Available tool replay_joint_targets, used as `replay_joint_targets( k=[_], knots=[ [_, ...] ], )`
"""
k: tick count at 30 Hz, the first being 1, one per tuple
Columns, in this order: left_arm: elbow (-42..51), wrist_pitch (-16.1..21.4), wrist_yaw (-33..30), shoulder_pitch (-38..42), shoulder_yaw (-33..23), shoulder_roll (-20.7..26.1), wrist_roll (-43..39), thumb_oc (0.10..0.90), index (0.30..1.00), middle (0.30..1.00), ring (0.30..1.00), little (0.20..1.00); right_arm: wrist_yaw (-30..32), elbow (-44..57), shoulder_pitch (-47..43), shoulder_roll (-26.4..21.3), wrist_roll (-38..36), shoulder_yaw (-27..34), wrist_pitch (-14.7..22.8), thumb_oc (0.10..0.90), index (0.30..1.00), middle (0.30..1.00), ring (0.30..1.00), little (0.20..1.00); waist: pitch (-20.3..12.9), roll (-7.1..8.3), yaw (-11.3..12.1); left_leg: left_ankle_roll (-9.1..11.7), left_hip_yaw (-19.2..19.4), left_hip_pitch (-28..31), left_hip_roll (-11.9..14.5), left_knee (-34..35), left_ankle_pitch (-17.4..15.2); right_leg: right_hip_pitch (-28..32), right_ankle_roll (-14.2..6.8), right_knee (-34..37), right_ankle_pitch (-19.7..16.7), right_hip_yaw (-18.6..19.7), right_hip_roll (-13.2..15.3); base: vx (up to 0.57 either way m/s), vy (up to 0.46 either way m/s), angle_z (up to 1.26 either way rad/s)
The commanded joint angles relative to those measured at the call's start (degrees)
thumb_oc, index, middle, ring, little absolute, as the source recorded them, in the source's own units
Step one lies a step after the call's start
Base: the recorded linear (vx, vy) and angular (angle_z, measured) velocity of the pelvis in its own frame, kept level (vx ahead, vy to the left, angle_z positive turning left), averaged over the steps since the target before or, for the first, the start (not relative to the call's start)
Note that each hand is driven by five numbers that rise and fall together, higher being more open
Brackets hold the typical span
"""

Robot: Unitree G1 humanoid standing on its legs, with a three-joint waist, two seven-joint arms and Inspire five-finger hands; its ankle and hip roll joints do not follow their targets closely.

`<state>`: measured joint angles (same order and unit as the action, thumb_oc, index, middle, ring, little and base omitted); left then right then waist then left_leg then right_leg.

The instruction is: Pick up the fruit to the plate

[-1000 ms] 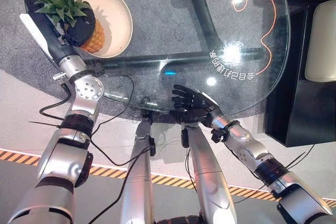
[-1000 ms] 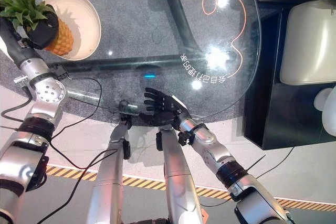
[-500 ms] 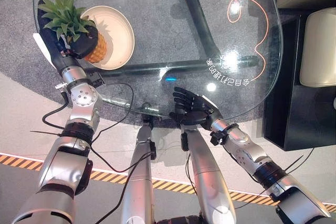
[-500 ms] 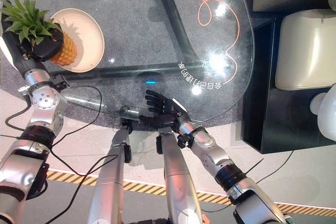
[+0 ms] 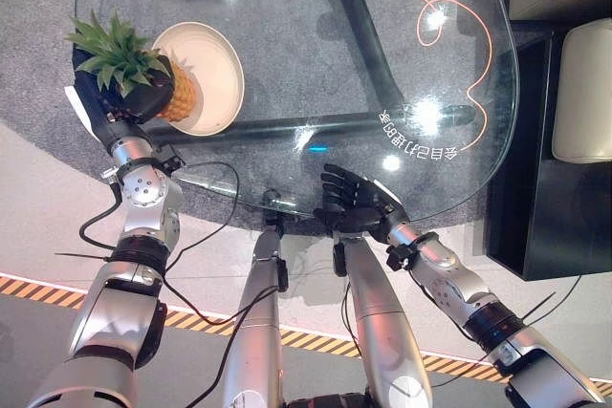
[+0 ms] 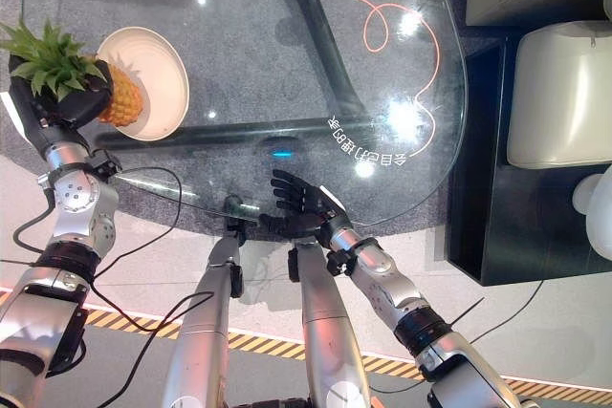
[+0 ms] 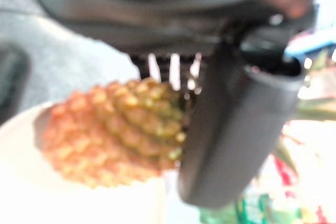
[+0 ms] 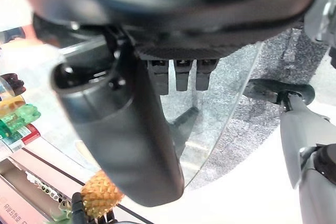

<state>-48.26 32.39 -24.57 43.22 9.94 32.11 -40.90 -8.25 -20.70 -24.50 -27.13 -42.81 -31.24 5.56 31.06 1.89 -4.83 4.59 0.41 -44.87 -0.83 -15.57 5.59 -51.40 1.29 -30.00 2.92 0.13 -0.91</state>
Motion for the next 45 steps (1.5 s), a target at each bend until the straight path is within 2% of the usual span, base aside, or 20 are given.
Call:
replay_joint_targets(
  k=[1, 9, 16, 45],
  knots=[
    [-0.68, 0.56, 3.26, -3.39, -5.03, 1.0, -5.44, 0.8, 0.9, 0.9, 0.9, 0.9, -0.87, 8.38, 4.69, 0.92, -0.28, 1.49, 4.1, 0.8, 0.9, 0.9, 0.9, 0.9, -1.27, -1.42, -0.88, 0.01, -0.98, -0.46, -2.53, -6.57, -3.54, 4.5, -2.33, 6.91, -1.53, -2.23, 0.86, 0.0, 0.0, 0.0],
    [1.74, -1.02, 10.35, -9.03, -4.0, -1.28, -7.1, 0.8, 0.9, 0.9, 0.9, 0.9, -0.8, 9.79, 6.23, 0.82, 0.06, 2.49, 4.14, 0.8, 0.9, 0.9, 0.9, 0.9, -1.27, -1.84, -0.46, -0.22, -1.04, 1.23, -2.79, -5.78, -3.37, 6.36, -2.2, 7.3, -1.34, -2.45, 0.86, 0.0, -0.004, 0.0],
    [4.82, -1.96, 11.46, -13.01, -3.18, -1.99, -6.24, 0.8, 0.9, 0.9, 0.9, 0.9, -1.06, 10.71, 7.97, 0.46, 0.44, 3.42, 4.05, 0.8, 0.9, 0.9, 0.9, 0.9, -1.27, -2.22, -0.09, -0.38, -1.16, 2.88, -2.98, -5.17, -3.19, 8.23, -1.97, 7.45, -1.03, -2.57, 0.78, 0.0, 0.0, 0.0],
    [4.61, -5.58, 16.1, -21.06, -4.96, -3.41, -6.65, 0.8, 0.9, 0.9, 0.9, 0.9, -2.6, 8.56, 10.18, 0.12, 0.12, 5.98, 4.59, 0.8, 0.9, 0.9, 0.9, 0.9, -1.27, -3.42, 0.43, -0.55, -1.45, 11.27, -3.16, -3.41, -3.32, 16.71, -1.26, 8.35, 0.45, -2.46, 1.27, 0.0, 0.002, 0.0]
  ],
)
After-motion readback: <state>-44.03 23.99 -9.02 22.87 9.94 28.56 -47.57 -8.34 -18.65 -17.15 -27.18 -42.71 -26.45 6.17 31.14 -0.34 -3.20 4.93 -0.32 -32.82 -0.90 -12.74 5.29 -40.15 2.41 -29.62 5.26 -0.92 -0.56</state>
